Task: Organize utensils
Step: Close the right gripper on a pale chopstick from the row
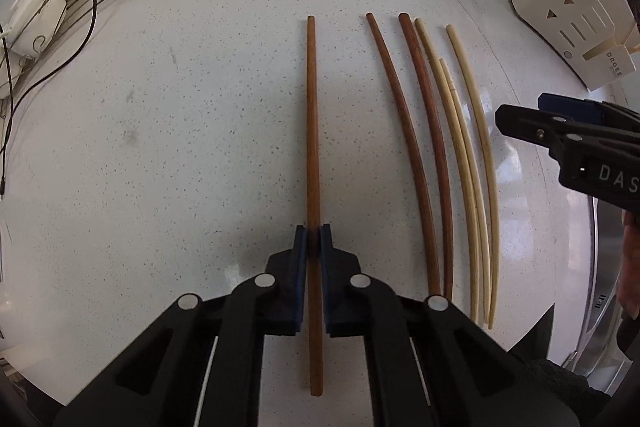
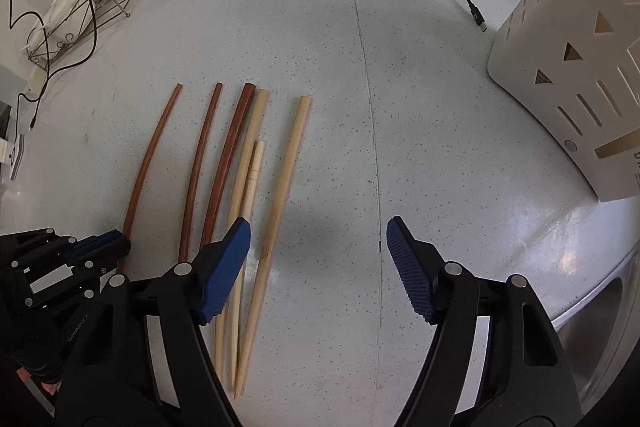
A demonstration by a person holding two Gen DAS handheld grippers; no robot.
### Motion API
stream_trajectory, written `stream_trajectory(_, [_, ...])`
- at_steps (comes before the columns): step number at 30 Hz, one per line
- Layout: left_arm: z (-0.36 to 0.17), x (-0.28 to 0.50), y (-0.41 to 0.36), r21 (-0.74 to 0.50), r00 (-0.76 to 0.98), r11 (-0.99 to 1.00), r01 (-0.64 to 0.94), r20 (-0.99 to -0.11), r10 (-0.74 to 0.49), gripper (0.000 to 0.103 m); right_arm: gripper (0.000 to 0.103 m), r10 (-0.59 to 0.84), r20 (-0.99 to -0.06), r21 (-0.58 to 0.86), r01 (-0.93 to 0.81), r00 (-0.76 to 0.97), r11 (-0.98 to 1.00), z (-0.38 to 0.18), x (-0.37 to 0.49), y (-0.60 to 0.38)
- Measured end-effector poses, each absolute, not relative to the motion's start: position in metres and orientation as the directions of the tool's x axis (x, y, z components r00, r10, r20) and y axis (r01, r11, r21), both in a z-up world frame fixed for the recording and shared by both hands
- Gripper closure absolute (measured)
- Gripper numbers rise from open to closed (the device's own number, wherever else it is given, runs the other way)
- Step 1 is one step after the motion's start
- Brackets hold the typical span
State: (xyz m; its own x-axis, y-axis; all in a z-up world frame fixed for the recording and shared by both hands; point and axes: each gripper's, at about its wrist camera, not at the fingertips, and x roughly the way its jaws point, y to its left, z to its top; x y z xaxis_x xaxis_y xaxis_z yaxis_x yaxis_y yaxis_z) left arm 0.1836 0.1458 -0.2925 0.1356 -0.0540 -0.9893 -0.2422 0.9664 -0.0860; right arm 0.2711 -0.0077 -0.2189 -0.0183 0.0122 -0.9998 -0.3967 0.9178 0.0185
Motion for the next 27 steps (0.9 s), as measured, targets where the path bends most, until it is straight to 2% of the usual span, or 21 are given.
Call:
stream_trajectory(4, [-0.293, 0.177, 0.152, -0.106, 0.148, 0.958, -0.267, -0.987, -0.068, 0.097, 0.048, -0.005, -0.998, 0.017, -0.381, -0.056, 0.925, -0.229, 0.272, -0.008])
stream_trajectory(11, [-0.292, 0.167, 0.151, -0.105, 0.157, 0.957, -0.27, -0.986, -0.064, 0.097, 0.048, -0.061, -0.996, -0.03, -0.418, -0.062, 0.908, -0.24, 0.267, 0.008])
stream_trajectory(20, [-0.292, 0.149, 0.133, -0.094, 0.142, 0.959, -0.268, -0.988, -0.058, 0.097, 0.055, -0.099, -0.992, -0.056, -0.451, -0.073, 0.891, -0.248, 0.263, 0.023])
stream_trajectory(24, [-0.295, 0.161, 0.136, -0.086, 0.106, 0.959, -0.271, -0.993, -0.06, 0.097, 0.076, -0.11, -0.99, -0.056, -0.459, -0.092, 0.887, -0.25, 0.267, 0.03])
stream_trajectory(27, [-0.295, 0.167, 0.135, -0.08, 0.078, 0.959, -0.273, -0.995, -0.061, 0.097, 0.088, -0.119, -0.988, -0.057, -0.47, -0.102, 0.881, -0.251, 0.269, 0.033])
